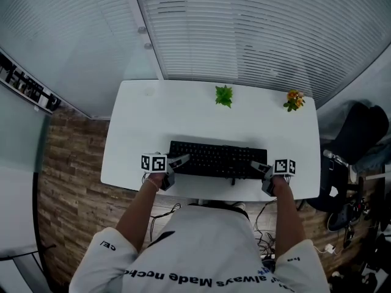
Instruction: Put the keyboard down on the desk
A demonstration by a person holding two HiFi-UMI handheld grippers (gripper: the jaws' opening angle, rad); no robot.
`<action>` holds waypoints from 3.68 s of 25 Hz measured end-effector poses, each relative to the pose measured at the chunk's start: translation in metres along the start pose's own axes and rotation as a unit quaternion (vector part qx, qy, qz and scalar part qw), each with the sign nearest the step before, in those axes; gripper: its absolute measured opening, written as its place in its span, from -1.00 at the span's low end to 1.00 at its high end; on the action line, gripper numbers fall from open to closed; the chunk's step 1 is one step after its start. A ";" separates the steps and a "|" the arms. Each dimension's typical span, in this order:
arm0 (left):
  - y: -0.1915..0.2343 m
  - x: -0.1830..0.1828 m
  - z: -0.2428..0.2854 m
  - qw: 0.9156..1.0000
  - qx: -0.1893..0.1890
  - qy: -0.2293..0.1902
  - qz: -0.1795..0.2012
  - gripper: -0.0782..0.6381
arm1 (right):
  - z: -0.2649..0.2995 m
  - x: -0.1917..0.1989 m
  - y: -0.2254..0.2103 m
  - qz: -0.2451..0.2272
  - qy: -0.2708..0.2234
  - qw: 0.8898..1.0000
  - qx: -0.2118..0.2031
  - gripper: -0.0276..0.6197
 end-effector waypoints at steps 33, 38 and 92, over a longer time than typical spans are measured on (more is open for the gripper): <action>0.029 0.006 0.007 0.982 -0.142 0.049 0.116 0.33 | 0.000 -0.005 -0.031 -0.131 -0.059 0.967 0.208 0.36; 0.032 0.010 0.007 0.978 -0.158 0.050 0.128 0.34 | 0.001 -0.004 -0.033 -0.166 -0.055 0.956 0.235 0.33; -0.346 -0.127 -0.088 0.869 0.034 -0.285 0.402 -0.63 | -0.143 -0.041 0.338 -0.503 -0.279 0.818 -0.024 -0.82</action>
Point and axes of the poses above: the fingertips, and each gripper's own axes: z forward along the fingers, y to its left, x out of its underside, the point moved 1 cm from there along -z, backward along the fingers, and after that the axes turned 10 degrees about -y, right-handed, at the moved point
